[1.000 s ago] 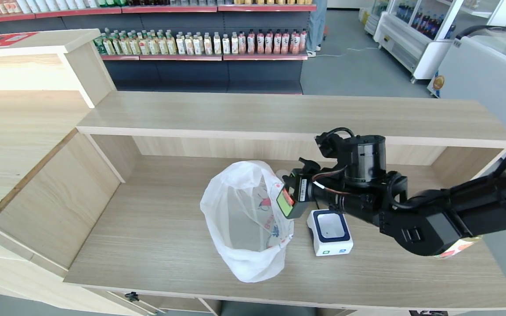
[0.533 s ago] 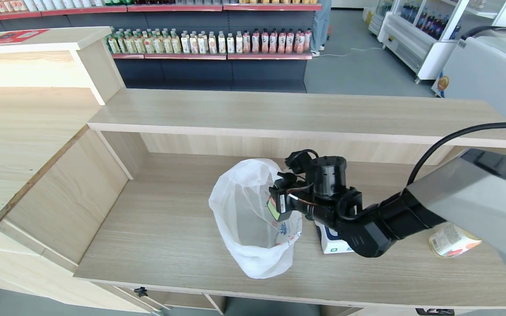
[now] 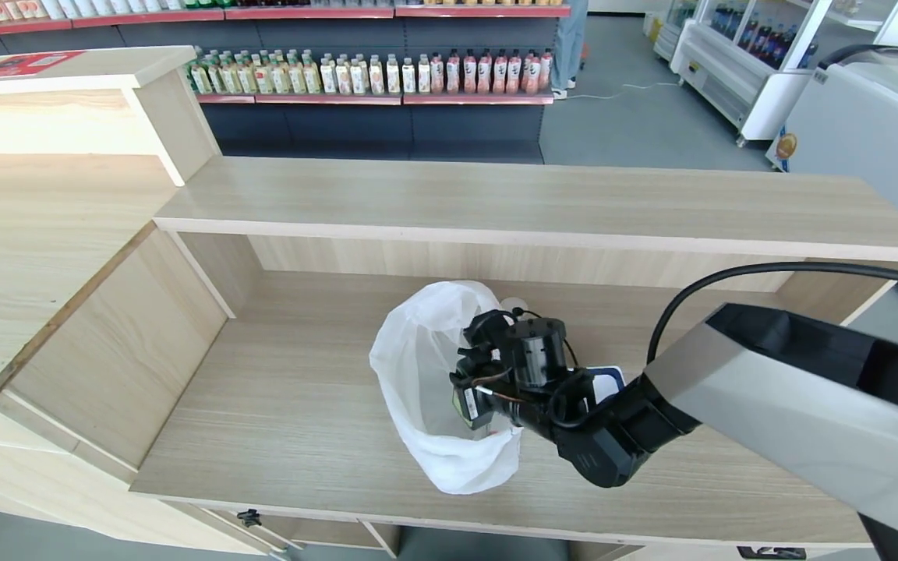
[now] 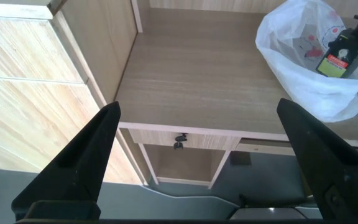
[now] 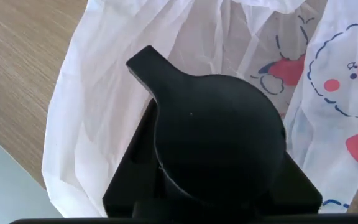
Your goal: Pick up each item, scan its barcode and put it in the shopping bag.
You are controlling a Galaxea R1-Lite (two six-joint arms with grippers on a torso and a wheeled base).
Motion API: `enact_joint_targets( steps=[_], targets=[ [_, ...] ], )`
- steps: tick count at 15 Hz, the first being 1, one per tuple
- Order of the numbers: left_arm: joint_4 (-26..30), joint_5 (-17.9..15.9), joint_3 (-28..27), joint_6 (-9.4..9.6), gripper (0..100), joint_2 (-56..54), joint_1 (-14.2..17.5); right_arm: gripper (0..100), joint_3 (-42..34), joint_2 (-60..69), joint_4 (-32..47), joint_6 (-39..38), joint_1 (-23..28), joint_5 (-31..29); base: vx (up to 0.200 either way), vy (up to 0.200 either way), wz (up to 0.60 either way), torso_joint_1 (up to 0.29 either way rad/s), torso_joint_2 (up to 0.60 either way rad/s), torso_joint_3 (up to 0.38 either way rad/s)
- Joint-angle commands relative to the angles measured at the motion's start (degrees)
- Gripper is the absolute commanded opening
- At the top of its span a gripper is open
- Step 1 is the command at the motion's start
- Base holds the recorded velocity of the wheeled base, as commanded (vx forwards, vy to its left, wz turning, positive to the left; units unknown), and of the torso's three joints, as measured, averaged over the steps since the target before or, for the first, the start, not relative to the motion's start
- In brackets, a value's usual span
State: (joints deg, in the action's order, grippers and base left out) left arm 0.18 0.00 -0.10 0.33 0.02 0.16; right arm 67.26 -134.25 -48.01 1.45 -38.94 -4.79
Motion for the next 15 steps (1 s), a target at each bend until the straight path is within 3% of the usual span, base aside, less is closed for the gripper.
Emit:
enact_joint_targets(
  steps=[1, 7, 8, 12, 15],
  targets=[
    [0.0, 0.0, 0.0, 0.02, 100, 0.0, 0.0, 0, 0.0, -1.5, -0.3, 0.7, -0.2, -0.4, 0.0, 0.0, 0.0, 0.0, 0.0, 0.0],
    [0.0, 0.0, 0.0, 0.02, 100, 0.0, 0.0, 0, -1.2, -4.6, -2.9, 2.6, -0.2, -3.6, 0.0, 0.0, 0.0, 0.0, 0.0, 0.0],
    [0.0, 0.0, 0.0, 0.02, 100, 0.0, 0.0, 100, -2.3, -5.1, -4.6, 3.2, -0.3, -3.7, 0.0, 0.0, 0.0, 0.0, 0.0, 0.0],
    [0.0, 0.0, 0.0, 0.02, 100, 0.0, 0.0, 100, -4.1, -4.6, -9.8, 3.3, -0.2, -3.3, 0.0, 0.0, 0.0, 0.0, 0.0, 0.0],
    [0.0, 0.0, 0.0, 0.02, 100, 0.0, 0.0, 100, -3.0, 0.5, -8.6, -0.1, 1.2, -3.2, 0.0, 0.0, 0.0, 0.0, 0.0, 0.0]
  ],
)
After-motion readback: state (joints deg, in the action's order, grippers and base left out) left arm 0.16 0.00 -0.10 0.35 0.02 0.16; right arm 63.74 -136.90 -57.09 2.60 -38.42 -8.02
